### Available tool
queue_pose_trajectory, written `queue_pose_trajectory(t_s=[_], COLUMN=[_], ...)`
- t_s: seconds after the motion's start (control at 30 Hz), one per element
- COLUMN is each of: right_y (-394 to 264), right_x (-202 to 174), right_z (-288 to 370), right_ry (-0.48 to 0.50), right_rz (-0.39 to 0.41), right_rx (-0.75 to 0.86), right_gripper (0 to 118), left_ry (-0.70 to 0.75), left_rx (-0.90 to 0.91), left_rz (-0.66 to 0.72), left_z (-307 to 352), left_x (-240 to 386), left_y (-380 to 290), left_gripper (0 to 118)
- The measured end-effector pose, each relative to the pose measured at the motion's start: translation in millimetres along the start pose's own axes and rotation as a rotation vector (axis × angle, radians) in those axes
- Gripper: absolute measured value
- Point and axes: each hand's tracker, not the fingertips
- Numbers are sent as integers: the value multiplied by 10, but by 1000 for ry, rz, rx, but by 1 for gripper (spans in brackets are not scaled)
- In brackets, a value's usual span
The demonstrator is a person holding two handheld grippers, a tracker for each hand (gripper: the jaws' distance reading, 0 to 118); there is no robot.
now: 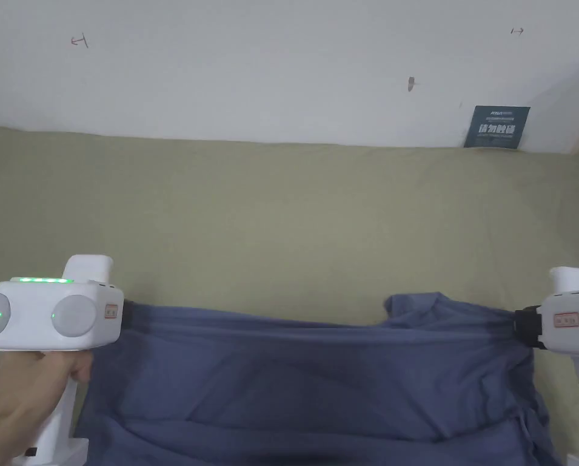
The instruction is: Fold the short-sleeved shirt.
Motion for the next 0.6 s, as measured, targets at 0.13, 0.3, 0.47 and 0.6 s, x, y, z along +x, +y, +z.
queue_pose_trajectory(t_s=[0.13, 0.3, 0.47, 0.6], right_y=[-237, -699, -1235, -1596], right_x=[84, 130, 166, 200], right_z=[543, 1131, 1411, 1431], right_ry=[35, 55, 50, 52], right_rz=[-25, -4, 12, -13], right_rx=[82, 126, 129, 90], right_gripper=[8, 8, 8, 8], left_ry=[-15, -39, -48, -48], left_rx=[46, 76, 69, 25], left_rz=[8, 20, 19, 12], left_z=[526, 1067, 1316, 1343], left_x=[-126, -258, -305, -301], left_y=[-240, -631, -1118, -1501], left_gripper=[2, 2, 2, 2])
